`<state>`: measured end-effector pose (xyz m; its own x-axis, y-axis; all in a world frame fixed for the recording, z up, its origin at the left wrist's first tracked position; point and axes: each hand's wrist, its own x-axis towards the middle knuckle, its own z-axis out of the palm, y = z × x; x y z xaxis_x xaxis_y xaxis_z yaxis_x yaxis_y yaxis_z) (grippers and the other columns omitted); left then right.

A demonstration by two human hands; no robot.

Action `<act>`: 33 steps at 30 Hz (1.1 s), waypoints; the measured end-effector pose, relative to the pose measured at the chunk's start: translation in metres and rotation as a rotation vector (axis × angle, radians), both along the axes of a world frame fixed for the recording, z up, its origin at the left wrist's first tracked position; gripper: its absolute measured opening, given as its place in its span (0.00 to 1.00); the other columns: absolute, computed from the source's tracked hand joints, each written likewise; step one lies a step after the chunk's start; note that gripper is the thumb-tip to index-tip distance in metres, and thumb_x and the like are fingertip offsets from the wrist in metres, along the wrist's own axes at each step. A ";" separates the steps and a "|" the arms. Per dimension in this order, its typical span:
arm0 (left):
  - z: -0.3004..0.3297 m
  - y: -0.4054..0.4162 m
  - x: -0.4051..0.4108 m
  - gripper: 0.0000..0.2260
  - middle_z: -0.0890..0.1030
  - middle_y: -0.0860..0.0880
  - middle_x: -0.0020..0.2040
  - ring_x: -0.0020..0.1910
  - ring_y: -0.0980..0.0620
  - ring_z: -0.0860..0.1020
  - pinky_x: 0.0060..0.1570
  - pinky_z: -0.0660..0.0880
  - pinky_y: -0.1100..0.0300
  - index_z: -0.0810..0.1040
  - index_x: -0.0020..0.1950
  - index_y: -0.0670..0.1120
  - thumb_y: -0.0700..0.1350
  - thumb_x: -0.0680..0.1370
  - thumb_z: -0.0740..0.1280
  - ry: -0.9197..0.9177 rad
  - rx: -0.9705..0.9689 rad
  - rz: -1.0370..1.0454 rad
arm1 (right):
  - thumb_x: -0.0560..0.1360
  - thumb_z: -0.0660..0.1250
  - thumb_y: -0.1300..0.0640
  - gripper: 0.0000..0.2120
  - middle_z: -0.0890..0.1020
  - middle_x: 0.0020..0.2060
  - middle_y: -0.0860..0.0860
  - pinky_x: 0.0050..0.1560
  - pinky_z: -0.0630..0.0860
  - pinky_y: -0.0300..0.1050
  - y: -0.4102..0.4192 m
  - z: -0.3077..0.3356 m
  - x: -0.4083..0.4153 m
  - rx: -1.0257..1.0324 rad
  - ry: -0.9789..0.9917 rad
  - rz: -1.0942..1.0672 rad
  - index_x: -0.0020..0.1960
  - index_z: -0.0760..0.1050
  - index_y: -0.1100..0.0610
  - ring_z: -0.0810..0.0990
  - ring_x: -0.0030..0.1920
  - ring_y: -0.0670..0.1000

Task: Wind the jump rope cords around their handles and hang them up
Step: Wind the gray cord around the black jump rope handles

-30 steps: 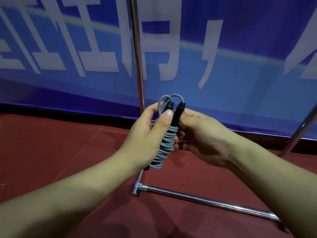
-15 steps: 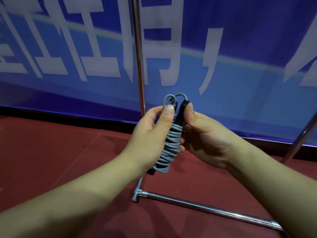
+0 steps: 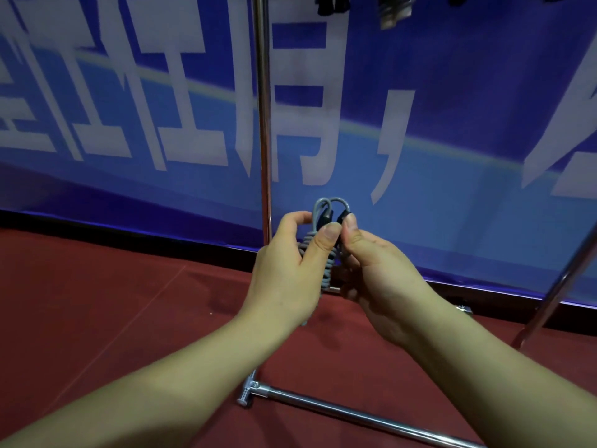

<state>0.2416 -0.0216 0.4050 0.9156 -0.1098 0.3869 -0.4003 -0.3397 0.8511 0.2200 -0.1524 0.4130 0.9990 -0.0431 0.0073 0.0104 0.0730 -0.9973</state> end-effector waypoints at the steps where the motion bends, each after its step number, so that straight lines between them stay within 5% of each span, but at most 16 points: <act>1: 0.001 0.001 -0.001 0.21 0.82 0.55 0.33 0.32 0.59 0.79 0.36 0.73 0.60 0.73 0.53 0.58 0.71 0.72 0.56 -0.011 0.013 -0.007 | 0.69 0.66 0.29 0.25 0.76 0.34 0.50 0.35 0.63 0.46 -0.001 0.002 -0.003 -0.020 -0.015 -0.025 0.38 0.79 0.52 0.69 0.37 0.52; 4: 0.010 -0.003 -0.003 0.22 0.80 0.61 0.35 0.35 0.62 0.77 0.36 0.70 0.66 0.74 0.46 0.55 0.69 0.74 0.51 -0.023 -0.008 -0.025 | 0.69 0.65 0.35 0.19 0.72 0.30 0.51 0.32 0.66 0.43 -0.007 0.011 -0.011 -0.033 -0.089 -0.109 0.35 0.74 0.50 0.68 0.31 0.48; 7: 0.026 -0.014 0.000 0.28 0.83 0.54 0.42 0.45 0.56 0.81 0.51 0.77 0.53 0.78 0.49 0.51 0.70 0.78 0.49 0.004 -0.088 -0.059 | 0.77 0.65 0.42 0.14 0.72 0.30 0.49 0.33 0.67 0.43 -0.009 0.027 -0.010 0.028 -0.137 -0.150 0.37 0.77 0.49 0.69 0.30 0.46; 14: 0.085 -0.033 0.015 0.20 0.85 0.53 0.45 0.48 0.47 0.84 0.55 0.78 0.37 0.80 0.49 0.58 0.68 0.74 0.56 0.084 -0.220 -0.188 | 0.81 0.63 0.50 0.12 0.79 0.35 0.50 0.32 0.73 0.42 -0.022 0.090 0.005 0.023 -0.204 -0.173 0.51 0.82 0.55 0.73 0.31 0.46; 18: 0.137 -0.034 0.024 0.12 0.82 0.54 0.38 0.41 0.48 0.82 0.48 0.79 0.39 0.77 0.44 0.60 0.62 0.80 0.57 0.028 -0.208 -0.219 | 0.80 0.65 0.50 0.09 0.82 0.38 0.45 0.36 0.72 0.46 -0.033 0.138 0.017 -0.050 -0.312 -0.197 0.51 0.82 0.53 0.75 0.36 0.47; 25: 0.213 -0.043 0.049 0.15 0.84 0.41 0.50 0.46 0.42 0.84 0.47 0.81 0.45 0.75 0.54 0.48 0.58 0.83 0.58 0.053 -0.240 -0.350 | 0.79 0.69 0.54 0.04 0.83 0.42 0.46 0.37 0.76 0.42 -0.042 0.215 0.037 -0.078 -0.409 -0.273 0.54 0.79 0.50 0.79 0.38 0.46; 33: 0.281 -0.058 0.065 0.08 0.84 0.40 0.47 0.43 0.43 0.83 0.45 0.80 0.48 0.79 0.56 0.49 0.48 0.84 0.61 0.079 -0.336 -0.397 | 0.79 0.68 0.55 0.02 0.85 0.44 0.49 0.40 0.81 0.47 -0.054 0.287 0.069 -0.218 -0.506 -0.448 0.49 0.80 0.51 0.84 0.45 0.51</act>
<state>0.3070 -0.0794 0.6858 0.8564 -0.3360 0.3919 -0.3732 0.1216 0.9198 0.2891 -0.2066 0.7001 0.7575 -0.3936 0.5208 0.4584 -0.2472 -0.8537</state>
